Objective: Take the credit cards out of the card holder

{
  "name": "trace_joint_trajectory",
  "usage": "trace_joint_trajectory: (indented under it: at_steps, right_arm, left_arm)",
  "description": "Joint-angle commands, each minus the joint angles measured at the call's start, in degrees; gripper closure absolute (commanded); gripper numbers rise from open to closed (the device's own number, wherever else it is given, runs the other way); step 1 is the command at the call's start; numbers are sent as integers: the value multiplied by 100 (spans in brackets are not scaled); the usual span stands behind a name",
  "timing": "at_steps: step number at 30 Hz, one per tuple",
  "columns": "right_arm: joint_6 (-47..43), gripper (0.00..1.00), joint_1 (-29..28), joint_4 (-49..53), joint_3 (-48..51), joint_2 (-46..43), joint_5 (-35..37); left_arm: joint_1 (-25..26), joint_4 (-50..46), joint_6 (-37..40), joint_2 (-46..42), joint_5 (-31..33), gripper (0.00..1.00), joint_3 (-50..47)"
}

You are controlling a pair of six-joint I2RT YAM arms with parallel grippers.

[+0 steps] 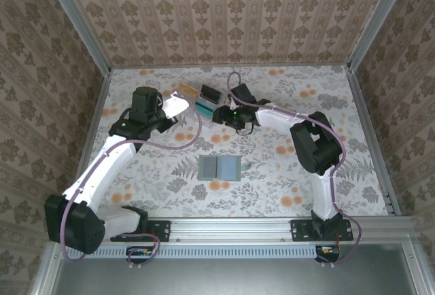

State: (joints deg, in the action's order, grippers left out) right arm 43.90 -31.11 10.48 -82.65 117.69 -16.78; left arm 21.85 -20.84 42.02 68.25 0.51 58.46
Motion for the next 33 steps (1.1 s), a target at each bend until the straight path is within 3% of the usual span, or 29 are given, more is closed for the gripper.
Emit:
trace_joint_trajectory:
  at_steps: [1,7,11,22,30,33]
  right_arm:
    - [724,38,-178,-548,86,12,607]
    - [1201,39,-497,-600,-84,268,1447]
    - [1503,44,-584,-589,-85,389,1925]
    - [1689,46,-703,-686,-553,842,2172]
    - [1650,51,-791,-279,-993,1164,2443]
    - [1557,58,-797,-52,-1108,1248,2428]
  left_arm:
    - [46,-58,-409,-242,158,100,-45]
    - [43,-140,-727,-507,12,100,-52]
    - [53,-166,-851,-669,-33,100,-103]
    - [72,-254,-832,-824,-97,100,-196]
    - [72,-315,-791,-916,-108,100,-226]
    - [67,-342,-767,-927,-120,100,-221]
